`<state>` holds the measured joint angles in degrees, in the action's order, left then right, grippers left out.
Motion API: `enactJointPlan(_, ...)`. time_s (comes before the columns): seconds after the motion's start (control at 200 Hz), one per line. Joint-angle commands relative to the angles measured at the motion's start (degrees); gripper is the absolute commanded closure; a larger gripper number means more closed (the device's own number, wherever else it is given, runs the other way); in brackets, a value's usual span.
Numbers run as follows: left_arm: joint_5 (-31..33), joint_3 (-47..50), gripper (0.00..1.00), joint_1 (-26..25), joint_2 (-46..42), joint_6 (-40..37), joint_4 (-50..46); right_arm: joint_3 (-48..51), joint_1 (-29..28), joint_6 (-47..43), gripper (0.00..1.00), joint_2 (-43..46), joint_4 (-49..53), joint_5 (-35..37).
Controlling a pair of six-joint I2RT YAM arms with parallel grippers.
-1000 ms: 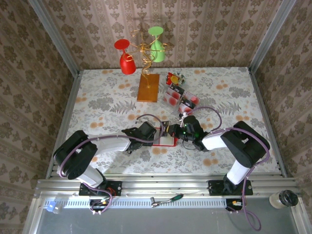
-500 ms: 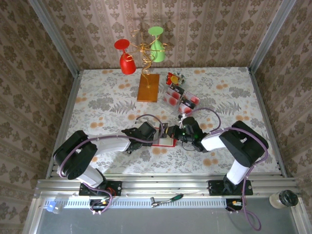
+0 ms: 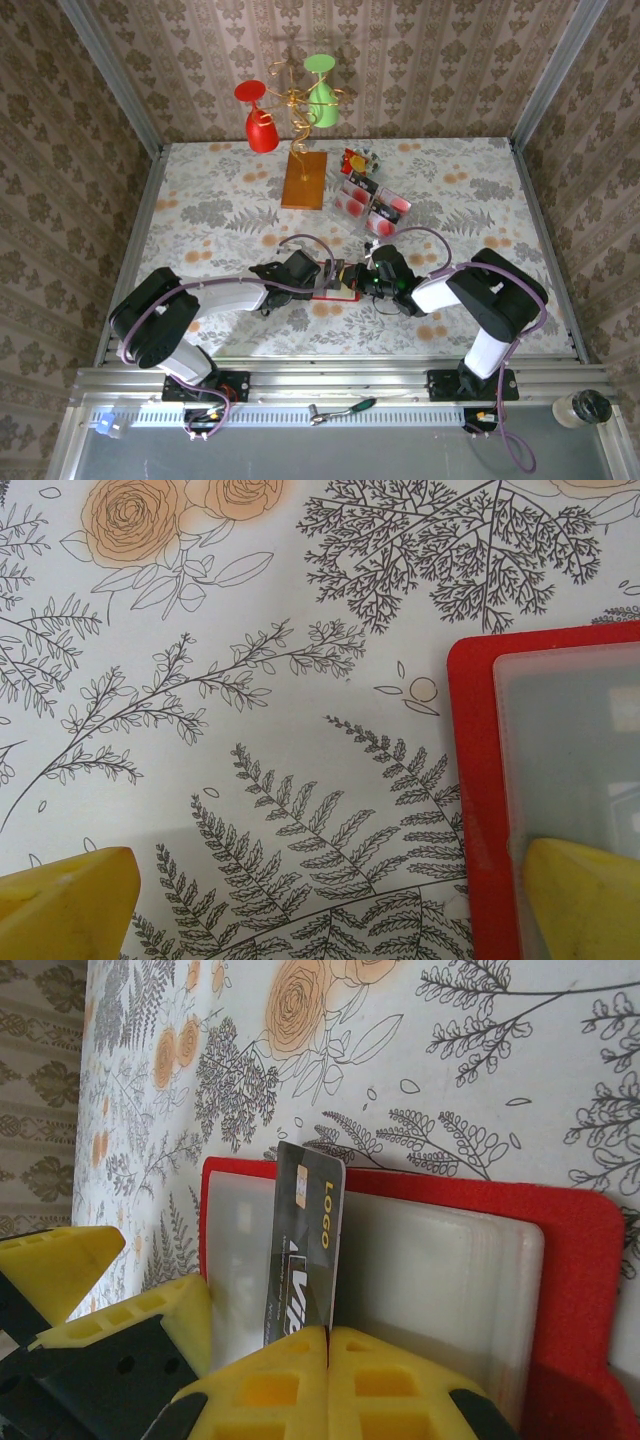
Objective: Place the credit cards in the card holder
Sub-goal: Insert the credit card into the card slot.
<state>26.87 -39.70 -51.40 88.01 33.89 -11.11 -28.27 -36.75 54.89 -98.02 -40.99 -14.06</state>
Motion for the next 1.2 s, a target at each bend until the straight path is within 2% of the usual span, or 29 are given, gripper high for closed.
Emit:
enactJointPlan(0.0, 0.02, 1.78, 0.0, -0.43, -0.49, 0.63, -2.6, 0.94, -0.6, -0.01, 1.0, -0.13, 1.94, 1.32)
enactJointPlan(0.24, 0.12, 1.91, 0.0, -0.4, -0.76, 0.75, -2.58, 1.55, -0.78, -0.18, 1.0, 1.48, 4.08, 1.67)
enactJointPlan(0.6, 0.22, 1.98, 0.0, -0.43, -0.69, 0.82, -2.5, -1.08, -0.86, -2.42, 1.0, 3.13, 12.88, -0.06)
enactJointPlan(1.195, 0.37, 2.13, 0.0, -0.37, -1.16, 0.92, -2.6, -2.69, -1.39, -2.51, 1.0, 1.9, 16.46, -1.23)
